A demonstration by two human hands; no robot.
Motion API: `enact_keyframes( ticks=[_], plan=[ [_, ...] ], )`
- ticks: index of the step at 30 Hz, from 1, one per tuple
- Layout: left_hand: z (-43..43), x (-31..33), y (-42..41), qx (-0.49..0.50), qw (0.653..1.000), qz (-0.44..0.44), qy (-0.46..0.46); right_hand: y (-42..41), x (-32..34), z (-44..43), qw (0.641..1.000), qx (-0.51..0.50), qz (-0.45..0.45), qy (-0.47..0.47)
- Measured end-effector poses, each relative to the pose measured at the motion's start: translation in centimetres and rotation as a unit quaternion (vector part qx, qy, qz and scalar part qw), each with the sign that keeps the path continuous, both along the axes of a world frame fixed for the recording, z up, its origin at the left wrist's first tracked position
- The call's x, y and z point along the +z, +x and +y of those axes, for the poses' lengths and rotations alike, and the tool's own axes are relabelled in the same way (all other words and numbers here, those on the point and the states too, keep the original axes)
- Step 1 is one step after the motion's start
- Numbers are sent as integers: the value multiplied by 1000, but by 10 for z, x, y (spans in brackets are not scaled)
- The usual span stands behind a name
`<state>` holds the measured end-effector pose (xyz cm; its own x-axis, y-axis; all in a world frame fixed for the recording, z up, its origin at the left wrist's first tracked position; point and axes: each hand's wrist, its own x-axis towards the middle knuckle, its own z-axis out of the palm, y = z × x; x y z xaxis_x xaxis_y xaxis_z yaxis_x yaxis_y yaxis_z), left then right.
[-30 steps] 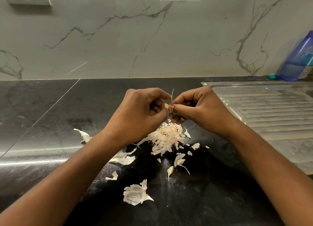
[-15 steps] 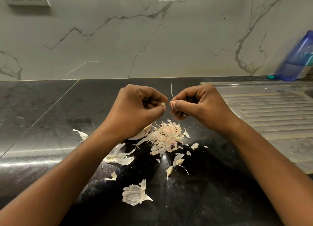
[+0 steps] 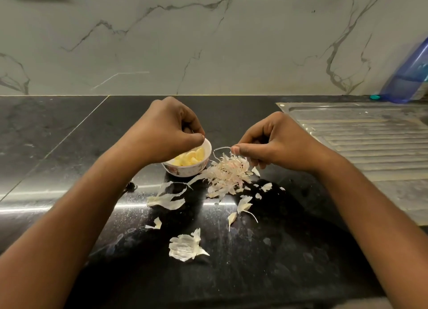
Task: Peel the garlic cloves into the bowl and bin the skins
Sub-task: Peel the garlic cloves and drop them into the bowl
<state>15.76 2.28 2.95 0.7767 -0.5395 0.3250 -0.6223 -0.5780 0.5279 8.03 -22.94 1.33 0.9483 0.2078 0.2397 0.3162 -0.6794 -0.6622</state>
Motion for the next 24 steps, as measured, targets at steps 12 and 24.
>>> enact_keyframes(
  ticks=[12, 24],
  plan=[
    [-3, 1, -7, -43, 999, -12, -8, 1, -1, -1, 999, 32, 3, -22],
    [-33, -17, -54, -325, 935, -2, 143, 6, -6, -3, 999, 49, 11, 16]
  ],
)
